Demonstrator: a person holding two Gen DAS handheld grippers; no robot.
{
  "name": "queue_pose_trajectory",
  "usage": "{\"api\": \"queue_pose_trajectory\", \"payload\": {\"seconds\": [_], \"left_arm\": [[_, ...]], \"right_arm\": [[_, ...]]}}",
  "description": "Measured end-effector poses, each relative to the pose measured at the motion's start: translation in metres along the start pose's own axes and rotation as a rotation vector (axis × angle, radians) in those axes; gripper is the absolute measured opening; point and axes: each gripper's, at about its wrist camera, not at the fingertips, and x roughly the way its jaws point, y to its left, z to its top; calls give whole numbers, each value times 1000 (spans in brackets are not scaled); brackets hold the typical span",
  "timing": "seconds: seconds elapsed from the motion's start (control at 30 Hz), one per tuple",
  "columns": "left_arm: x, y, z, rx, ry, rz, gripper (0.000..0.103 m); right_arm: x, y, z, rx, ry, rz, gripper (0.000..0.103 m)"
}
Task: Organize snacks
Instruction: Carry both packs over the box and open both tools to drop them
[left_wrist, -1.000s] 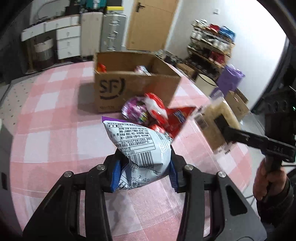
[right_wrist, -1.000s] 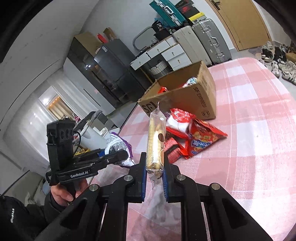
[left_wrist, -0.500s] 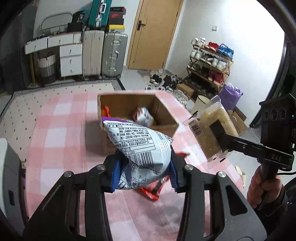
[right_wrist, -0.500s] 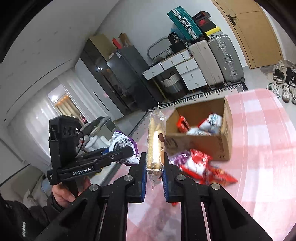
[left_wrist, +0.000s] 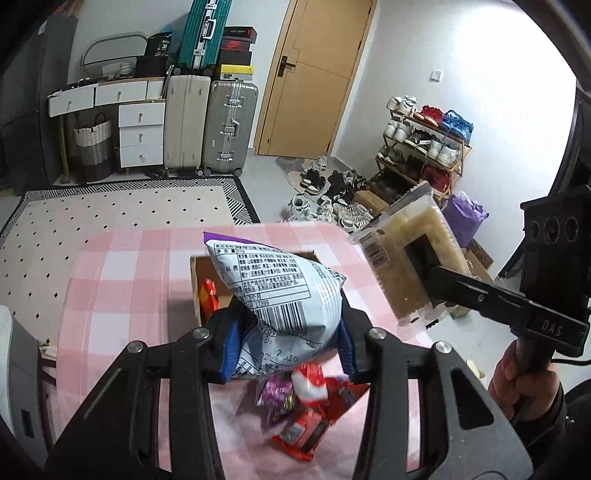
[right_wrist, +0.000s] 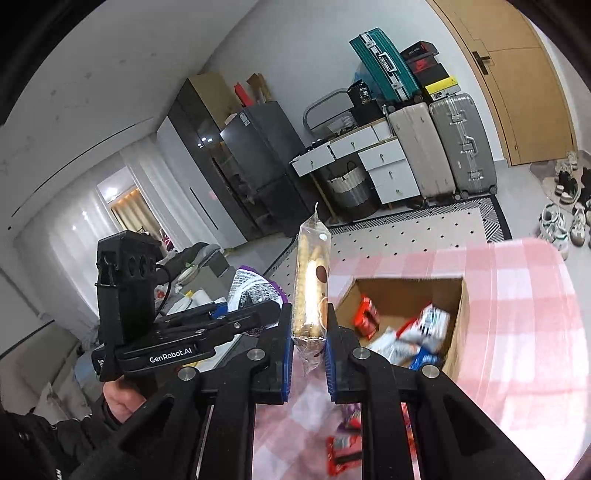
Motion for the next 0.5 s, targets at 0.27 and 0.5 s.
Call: {"api": "queue_pose_trajectory", "payload": {"seconds": [0.27, 0.5], "left_arm": [[47, 5, 50, -1, 30, 12, 40], [114, 21, 54, -18, 94, 9, 40]], "right_arm": [[29, -18, 36, -7, 14, -40, 14], [66, -52, 39, 22, 70, -88, 14]]}}
